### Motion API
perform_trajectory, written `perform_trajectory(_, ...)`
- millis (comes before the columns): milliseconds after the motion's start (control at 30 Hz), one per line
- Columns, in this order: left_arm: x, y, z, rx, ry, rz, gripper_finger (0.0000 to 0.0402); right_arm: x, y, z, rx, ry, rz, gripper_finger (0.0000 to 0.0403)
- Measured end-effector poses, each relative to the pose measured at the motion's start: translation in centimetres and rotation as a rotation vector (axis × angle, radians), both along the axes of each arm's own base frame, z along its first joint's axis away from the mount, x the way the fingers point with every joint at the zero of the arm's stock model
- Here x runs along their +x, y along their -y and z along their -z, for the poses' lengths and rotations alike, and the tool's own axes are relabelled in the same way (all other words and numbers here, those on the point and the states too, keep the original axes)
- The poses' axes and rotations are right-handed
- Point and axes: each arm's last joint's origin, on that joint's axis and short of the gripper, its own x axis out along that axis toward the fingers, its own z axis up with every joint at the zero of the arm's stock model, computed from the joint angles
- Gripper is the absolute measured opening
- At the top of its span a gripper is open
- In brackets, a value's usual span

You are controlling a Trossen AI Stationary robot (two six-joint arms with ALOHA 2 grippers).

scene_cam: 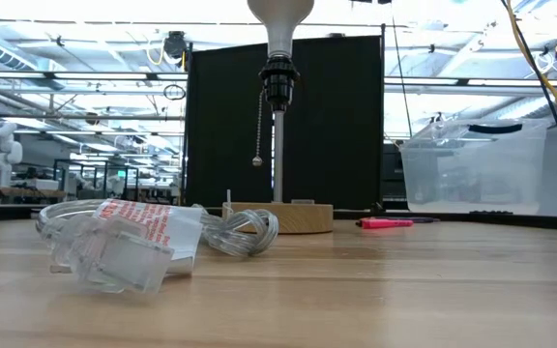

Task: Screw lightbulb
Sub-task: Insert the white lightbulb into the desk lamp

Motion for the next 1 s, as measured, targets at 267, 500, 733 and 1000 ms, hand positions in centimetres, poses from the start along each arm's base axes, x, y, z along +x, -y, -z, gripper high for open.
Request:
perform_trajectory(267,0.1,-0.1,-0.1,0.009,0.016,-0.012,0.0,-0.1,-0.9,0.0,-0.003,0.002,-0.029,0.0)
perform_trajectory(500,0.1,-0.1,-0.1,0.01,0.017,-0.012,0.0,-0.5,-1.4,0.0,-0.03,-0.018,0.112,0.0)
perform_trajectory(733,0.1,0.0,-0.1,0.009,0.017,-0.01,0.0,-0.4,0.3,0.0,-0.08,-0.041,0.24,0.0)
perform_trajectory(1000,0.1,0.0,-0.1,0.006,0.017,-0.005,0.0,0.0,2.2,0.0,-0.073,-0.027,0.213,0.0)
